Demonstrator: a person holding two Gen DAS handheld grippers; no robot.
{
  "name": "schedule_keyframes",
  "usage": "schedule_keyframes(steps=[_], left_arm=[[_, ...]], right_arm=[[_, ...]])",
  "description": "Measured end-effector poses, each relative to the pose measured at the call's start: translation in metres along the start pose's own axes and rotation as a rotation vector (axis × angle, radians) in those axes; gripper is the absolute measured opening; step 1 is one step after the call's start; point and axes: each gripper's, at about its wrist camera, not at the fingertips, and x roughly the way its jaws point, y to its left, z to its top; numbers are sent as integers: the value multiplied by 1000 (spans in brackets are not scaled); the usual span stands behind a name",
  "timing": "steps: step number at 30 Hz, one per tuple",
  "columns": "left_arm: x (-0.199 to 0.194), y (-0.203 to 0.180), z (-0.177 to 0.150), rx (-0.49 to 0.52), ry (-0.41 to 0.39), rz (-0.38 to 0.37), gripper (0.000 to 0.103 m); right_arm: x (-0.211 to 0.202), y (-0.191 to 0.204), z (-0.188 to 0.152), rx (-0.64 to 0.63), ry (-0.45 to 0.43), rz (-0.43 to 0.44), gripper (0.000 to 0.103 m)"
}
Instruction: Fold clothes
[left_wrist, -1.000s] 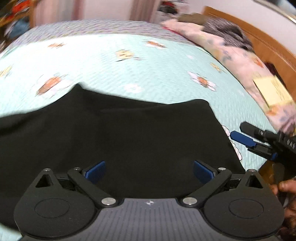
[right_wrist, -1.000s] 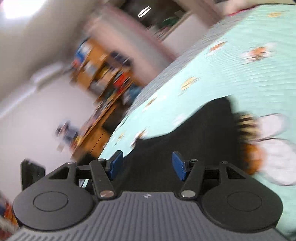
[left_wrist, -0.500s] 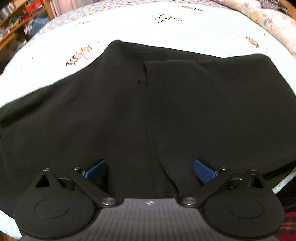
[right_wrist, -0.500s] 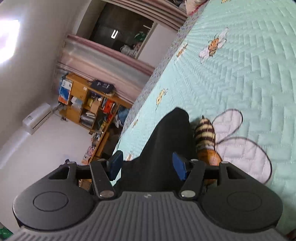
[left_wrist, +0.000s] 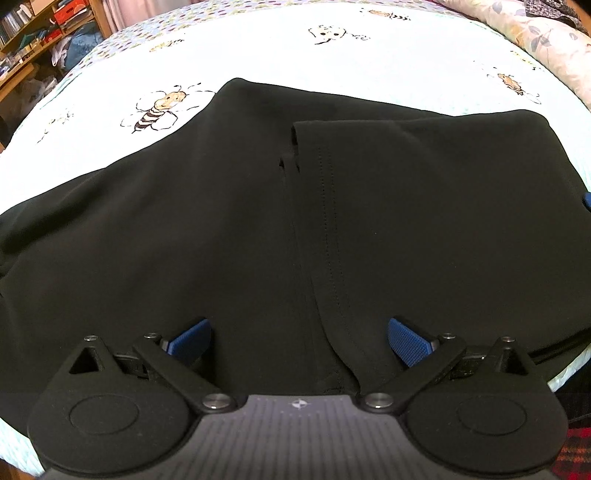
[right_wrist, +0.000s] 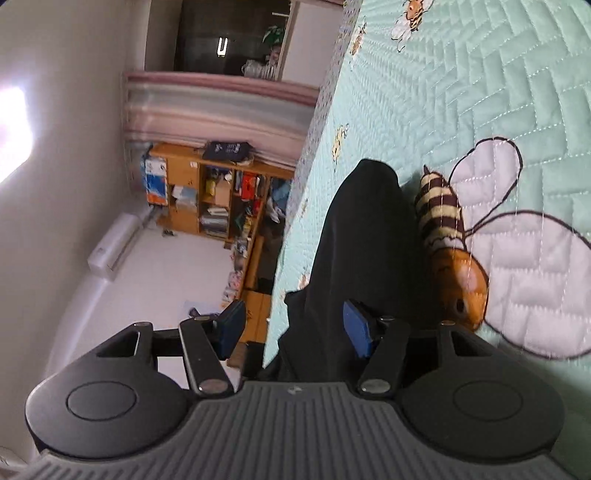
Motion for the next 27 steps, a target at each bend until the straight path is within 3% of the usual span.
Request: schedule_keyframes(steps=[3,7,11,13,15,16,19,21,22,24,25,26,27], left_arm=[[-1,1,1,-3,5,3,103],[-5,-4,-1,-10,11,22,103],[-11,-11,2,2,12,72,102],[-14,-15,5,11,10,103,96],[-27,-21,9,28,-10,145,81],[-36,-24,15,24,-37,125,79],[-63,-35,31,18,-115,62,83],[-63,-53,44,77,-167,-11,95],[-59,-61,49,102,-182,-34,95],[-22,-65,57,104,-113,28,88],[3,-57,59,62,-41,81,82],[17,-44,56,4,-14,79,95],[20,-31,53,-45,-28,54,101]], right_arm=[[3,11,-4,-57,48,-18,60],[1,6,-18,-29,50,-63,61],[7,8,-27,-99,83,-120,60],[10,4,-30,-123,95,-129,59],[9,1,-34,-135,87,-117,58],[9,1,-34,-140,85,-113,57],[8,1,-35,-159,81,-106,57],[9,2,-37,-181,78,-104,57],[8,5,-39,-186,77,-105,57],[8,6,-39,-195,83,-103,57],[8,6,-38,-201,91,-102,57],[7,6,-38,-207,100,-101,57],[9,8,-35,-216,125,-103,57]])
